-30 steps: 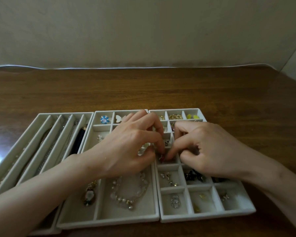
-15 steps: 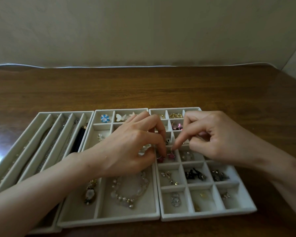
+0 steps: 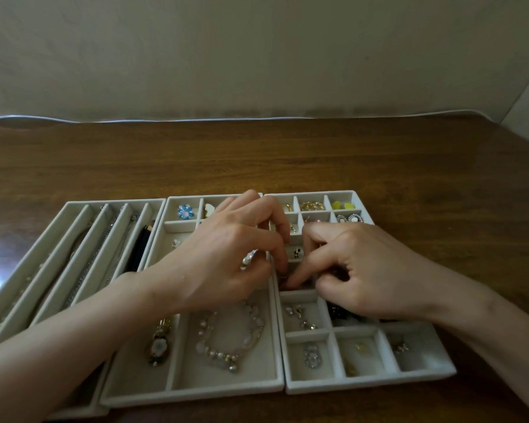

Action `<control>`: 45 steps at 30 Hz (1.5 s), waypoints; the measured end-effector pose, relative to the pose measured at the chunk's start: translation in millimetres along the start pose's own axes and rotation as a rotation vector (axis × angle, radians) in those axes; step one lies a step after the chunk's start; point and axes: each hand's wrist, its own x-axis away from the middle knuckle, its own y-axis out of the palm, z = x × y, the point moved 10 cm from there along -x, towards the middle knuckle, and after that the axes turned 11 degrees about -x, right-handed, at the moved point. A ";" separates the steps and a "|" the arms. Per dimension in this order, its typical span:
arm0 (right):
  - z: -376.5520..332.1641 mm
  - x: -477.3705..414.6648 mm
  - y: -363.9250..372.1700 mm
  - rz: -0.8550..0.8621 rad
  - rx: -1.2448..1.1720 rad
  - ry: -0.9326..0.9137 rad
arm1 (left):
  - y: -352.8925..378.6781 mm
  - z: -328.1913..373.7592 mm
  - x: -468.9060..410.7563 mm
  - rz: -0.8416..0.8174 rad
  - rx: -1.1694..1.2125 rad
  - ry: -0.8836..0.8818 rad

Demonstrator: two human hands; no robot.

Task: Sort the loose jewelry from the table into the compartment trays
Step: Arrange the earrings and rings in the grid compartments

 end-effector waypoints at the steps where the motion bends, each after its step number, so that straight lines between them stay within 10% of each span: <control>1: 0.6 0.2 -0.7 -0.002 0.005 0.004 | -0.1 -0.1 0.0 0.002 0.000 0.000; 45: -24.2 9.3 2.5 0.004 0.054 -0.139 | -12.1 -18.2 -0.6 0.144 0.075 -0.102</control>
